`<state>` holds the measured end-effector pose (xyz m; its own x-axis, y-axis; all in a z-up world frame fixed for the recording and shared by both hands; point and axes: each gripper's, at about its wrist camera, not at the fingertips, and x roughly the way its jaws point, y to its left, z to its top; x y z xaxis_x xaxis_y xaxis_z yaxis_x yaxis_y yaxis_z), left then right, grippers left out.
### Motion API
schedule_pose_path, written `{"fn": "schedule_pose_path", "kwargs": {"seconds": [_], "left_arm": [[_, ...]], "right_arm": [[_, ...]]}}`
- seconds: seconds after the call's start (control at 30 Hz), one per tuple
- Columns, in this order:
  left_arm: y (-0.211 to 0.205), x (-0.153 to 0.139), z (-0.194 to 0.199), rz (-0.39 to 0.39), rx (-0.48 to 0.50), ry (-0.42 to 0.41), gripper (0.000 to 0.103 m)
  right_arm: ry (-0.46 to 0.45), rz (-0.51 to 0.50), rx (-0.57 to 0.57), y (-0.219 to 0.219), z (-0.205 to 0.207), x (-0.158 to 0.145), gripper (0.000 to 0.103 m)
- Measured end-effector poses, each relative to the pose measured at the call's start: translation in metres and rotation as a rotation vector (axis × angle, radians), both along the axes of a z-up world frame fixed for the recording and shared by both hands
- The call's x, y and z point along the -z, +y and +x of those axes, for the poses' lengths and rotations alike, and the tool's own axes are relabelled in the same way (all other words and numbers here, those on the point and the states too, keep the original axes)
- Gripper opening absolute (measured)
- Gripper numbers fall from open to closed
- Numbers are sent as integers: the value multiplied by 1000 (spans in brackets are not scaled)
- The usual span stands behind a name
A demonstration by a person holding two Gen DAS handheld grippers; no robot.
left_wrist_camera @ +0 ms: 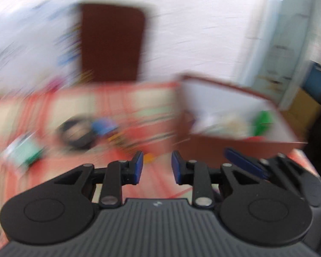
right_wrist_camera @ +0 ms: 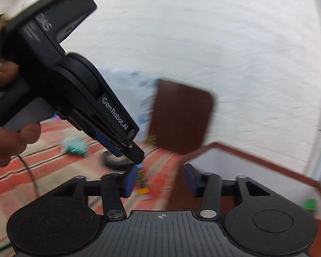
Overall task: Organize objects
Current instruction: 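Grasp the blue-capped yellow-green marker with the left gripper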
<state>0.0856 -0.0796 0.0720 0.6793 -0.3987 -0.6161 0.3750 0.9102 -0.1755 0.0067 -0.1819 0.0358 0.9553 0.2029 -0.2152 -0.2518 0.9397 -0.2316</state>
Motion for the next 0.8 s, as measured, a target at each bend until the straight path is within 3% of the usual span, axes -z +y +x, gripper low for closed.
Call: {"fn": "schedule_pose_path", "kwargs": {"seconds": [0.13, 0.2, 0.27, 0.37, 0.4, 0.43, 0.5, 0.6, 0.67, 0.7, 0.73, 0.8], "left_arm": [[60, 40, 14, 108, -247, 51, 31], [86, 60, 21, 104, -328, 123, 30], [102, 66, 15, 36, -322, 82, 29], [99, 67, 13, 66, -310, 59, 30], [96, 67, 12, 72, -309, 56, 32], [96, 68, 12, 70, -309, 58, 32], [99, 64, 14, 33, -312, 94, 32], [102, 57, 22, -124, -256, 208, 32], [89, 54, 21, -184, -184, 257, 42], [79, 54, 19, -182, -156, 271, 54], [67, 54, 17, -174, -129, 283, 59], [43, 58, 12, -169, -69, 304, 61]], "right_arm": [[141, -48, -45, 28, 41, 11, 34], [176, -94, -4, 35, 75, 14, 34], [183, -164, 66, 44, 105, 15, 34], [249, -213, 154, 45, 140, 31, 34], [310, -208, 162, 43, 153, 35, 27], [336, -165, 151, 38, 154, 39, 16], [375, -122, 132, 33, 145, 34, 16], [418, -21, 89, 17, 109, 35, 17], [467, 111, 67, -7, 84, 37, 17], [505, 194, 47, -19, 71, 37, 17], [533, 264, 26, -29, 59, 38, 17], [559, 335, -26, -44, 35, 40, 17]]}}
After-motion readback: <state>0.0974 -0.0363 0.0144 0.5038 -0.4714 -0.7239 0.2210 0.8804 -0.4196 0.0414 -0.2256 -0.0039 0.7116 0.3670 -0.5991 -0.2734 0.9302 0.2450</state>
